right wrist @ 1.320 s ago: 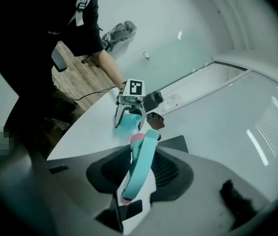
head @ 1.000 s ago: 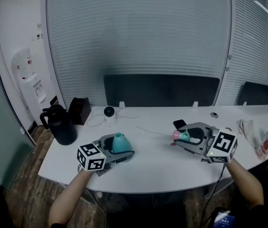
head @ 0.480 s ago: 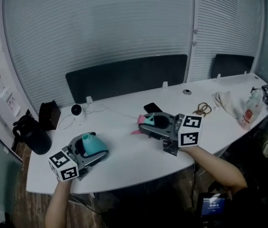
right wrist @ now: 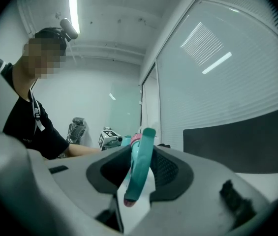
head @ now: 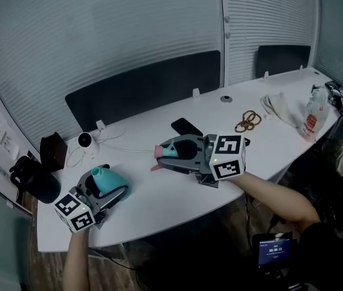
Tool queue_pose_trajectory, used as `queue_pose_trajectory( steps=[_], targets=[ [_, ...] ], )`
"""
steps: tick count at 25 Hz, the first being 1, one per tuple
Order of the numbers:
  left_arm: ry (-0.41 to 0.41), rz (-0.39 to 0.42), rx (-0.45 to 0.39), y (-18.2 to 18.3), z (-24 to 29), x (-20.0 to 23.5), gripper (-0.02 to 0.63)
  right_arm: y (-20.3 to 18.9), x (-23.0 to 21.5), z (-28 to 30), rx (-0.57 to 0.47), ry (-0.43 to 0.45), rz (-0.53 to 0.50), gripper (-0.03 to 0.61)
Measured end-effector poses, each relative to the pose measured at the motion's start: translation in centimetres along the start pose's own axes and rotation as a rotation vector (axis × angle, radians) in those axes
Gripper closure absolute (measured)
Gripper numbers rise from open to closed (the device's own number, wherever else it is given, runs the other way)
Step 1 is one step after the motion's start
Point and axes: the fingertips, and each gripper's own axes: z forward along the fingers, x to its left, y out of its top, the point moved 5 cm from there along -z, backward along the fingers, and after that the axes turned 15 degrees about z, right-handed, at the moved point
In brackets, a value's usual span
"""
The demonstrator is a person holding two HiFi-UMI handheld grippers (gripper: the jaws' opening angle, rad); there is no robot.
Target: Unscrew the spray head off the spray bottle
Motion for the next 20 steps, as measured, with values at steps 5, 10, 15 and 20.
queue_pose_trajectory(
  steps=[5,10,15,20],
  targets=[
    [0.014,0.04,0.031,0.2,0.4,0.0,0.233,0.1,0.4,-0.1,0.019,0.005,-0.005,0.457],
    [0.031,0.086,0.074,0.2,0.5,0.1,0.233,-0.1,0.9,0.0,0.047,0.004,-0.023,0.457],
    [0.034,0.097,0.092,0.1,0.5,0.2,0.233,-0.1,1.1,0.1,0.05,-0.001,-0.023,0.457],
    [0.034,0.11,0.102,0.2,0.5,0.3,0.233,0.1,1.2,0.3,0.054,-0.005,-0.03,0.457]
  ],
)
